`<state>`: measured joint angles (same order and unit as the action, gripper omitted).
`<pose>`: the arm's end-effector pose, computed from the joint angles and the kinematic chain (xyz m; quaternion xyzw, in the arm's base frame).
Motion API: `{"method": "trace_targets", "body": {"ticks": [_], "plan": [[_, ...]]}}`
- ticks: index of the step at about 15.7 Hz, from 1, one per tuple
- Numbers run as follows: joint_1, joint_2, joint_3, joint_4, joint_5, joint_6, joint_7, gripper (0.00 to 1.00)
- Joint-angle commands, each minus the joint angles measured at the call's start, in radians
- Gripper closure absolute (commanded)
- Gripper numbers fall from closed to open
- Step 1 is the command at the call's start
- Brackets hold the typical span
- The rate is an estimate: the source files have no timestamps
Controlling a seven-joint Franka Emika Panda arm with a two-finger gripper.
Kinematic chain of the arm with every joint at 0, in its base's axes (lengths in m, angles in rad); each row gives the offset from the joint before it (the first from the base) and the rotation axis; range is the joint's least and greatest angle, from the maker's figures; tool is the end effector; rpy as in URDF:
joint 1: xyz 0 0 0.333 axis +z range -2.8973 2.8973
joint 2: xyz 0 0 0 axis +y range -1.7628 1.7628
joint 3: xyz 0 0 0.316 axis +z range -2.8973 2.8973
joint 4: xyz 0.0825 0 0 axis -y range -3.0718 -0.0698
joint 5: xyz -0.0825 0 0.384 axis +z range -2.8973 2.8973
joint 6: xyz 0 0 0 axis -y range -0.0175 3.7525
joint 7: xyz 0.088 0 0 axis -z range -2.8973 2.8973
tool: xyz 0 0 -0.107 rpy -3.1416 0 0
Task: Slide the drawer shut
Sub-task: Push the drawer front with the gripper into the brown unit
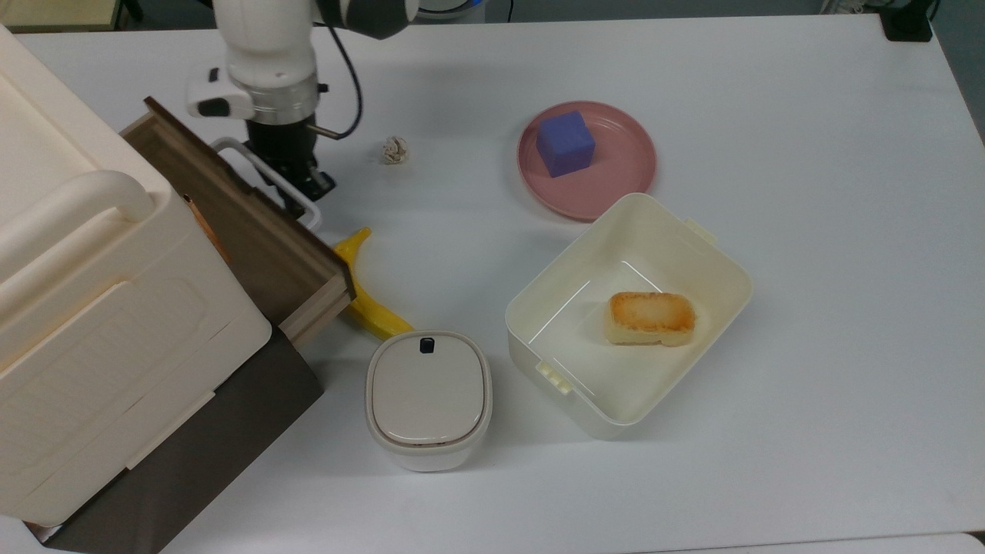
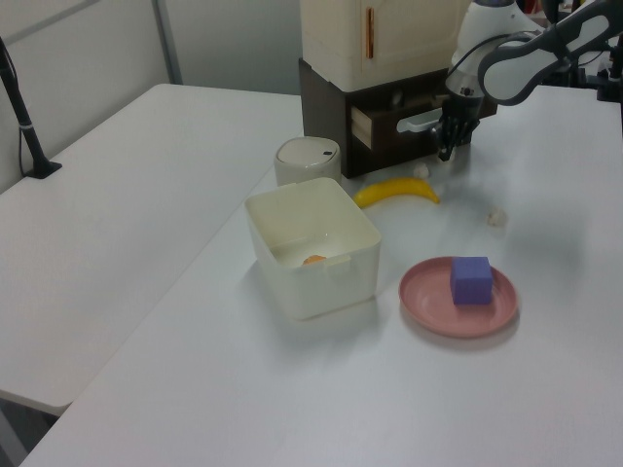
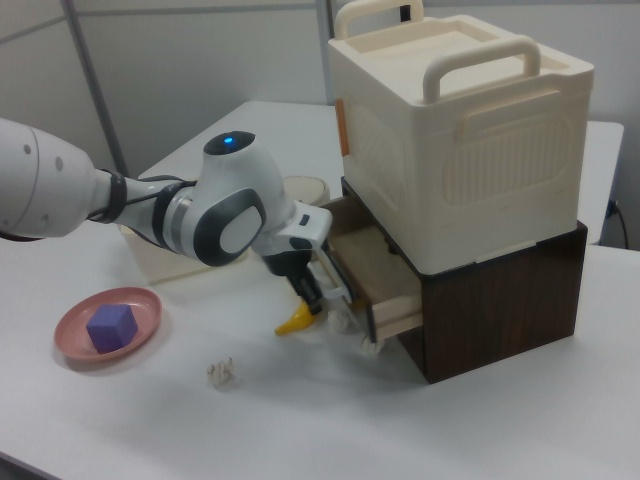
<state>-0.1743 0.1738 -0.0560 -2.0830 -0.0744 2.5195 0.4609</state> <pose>0.5826 -0.1350 0.3702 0.9415 -0.3090 0.1335 0.0149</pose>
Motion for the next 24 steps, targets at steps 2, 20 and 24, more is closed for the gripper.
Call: {"method": "trace_targets", "body": {"ticks": [2,20,24], "plan": [[-0.01,-0.005,-0.047,0.004,-0.019,0.117,0.096,1.0],[-0.036,0.027,-0.108,0.04,-0.019,0.245,0.179,1.0],[-0.013,0.0,-0.105,0.037,-0.022,0.171,0.173,1.0]]}}
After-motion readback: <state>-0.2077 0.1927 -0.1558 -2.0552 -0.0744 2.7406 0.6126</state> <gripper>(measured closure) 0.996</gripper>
